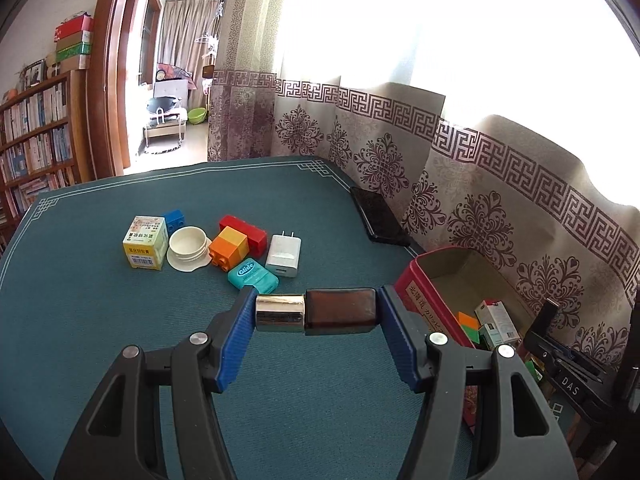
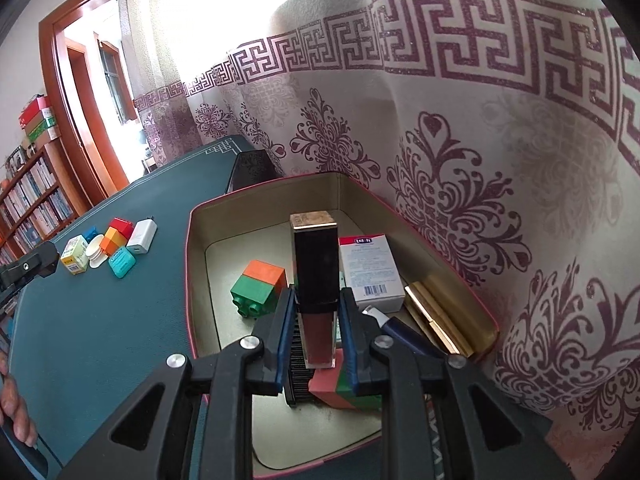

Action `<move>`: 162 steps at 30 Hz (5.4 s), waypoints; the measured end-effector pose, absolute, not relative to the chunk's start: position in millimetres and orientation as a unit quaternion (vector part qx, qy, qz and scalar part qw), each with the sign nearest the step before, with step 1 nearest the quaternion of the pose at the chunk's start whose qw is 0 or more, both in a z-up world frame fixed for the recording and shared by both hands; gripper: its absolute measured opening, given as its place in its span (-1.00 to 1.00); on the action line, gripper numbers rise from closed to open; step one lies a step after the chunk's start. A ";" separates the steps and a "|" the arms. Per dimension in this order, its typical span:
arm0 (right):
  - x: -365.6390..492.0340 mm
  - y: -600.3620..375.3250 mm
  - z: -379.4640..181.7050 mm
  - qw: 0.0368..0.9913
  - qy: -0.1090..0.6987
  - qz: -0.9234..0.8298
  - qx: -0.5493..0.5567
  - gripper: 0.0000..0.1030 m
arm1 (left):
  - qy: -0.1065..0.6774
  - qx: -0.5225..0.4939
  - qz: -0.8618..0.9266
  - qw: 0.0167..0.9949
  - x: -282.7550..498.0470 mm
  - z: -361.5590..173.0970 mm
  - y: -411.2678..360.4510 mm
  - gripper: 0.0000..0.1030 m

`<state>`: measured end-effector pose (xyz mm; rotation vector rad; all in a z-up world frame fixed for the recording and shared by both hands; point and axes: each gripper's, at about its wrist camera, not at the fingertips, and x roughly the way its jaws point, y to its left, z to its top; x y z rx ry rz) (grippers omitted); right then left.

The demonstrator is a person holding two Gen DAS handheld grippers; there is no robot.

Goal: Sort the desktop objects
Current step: 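Carry the lipstick and lip gloss into the red tin and open both grippers, then move both grippers back over the remaining pile, then grasp the yellow ointment box with the left gripper while the right gripper grasps the white charger, then carry the ointment box and charger into the red tin and open both grippers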

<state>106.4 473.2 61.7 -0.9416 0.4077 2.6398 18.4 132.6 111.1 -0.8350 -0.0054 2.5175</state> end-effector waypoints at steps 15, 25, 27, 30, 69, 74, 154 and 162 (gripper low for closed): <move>124.2 479.9 68.9 0.187 0.096 0.935 -0.287 0.50 | 0.027 -0.311 0.893 0.324 40.0 123.9 208.1 0.24; 135.2 493.3 68.8 0.202 0.101 0.934 -0.277 0.54 | 0.043 -0.322 0.861 0.391 62.3 122.1 256.0 0.24; 136.4 494.9 67.4 0.202 0.104 0.933 -0.278 0.55 | 0.049 -0.334 0.852 0.401 63.9 119.5 263.8 0.25; 137.3 496.5 65.1 0.203 0.105 0.932 -0.280 0.57 | 0.049 -0.347 0.843 0.407 65.2 115.5 269.5 0.52; 47.3 372.0 115.3 0.013 0.083 0.963 -0.255 0.67 | 0.001 -0.340 0.928 0.156 -56.1 128.2 79.5 0.58; 23.1 352.1 117.0 -0.010 0.080 0.962 -0.260 0.70 | -0.014 -0.341 0.932 0.124 -80.3 126.8 47.5 0.58; -115.2 300.5 33.8 0.009 0.040 0.923 -0.382 -0.19 | -0.058 -0.350 0.928 0.115 -169.1 59.4 39.6 -0.07; -75.1 317.5 59.9 0.026 0.057 0.931 -0.359 -0.19 | -0.035 -0.328 0.929 0.167 -140.8 74.4 75.9 -0.07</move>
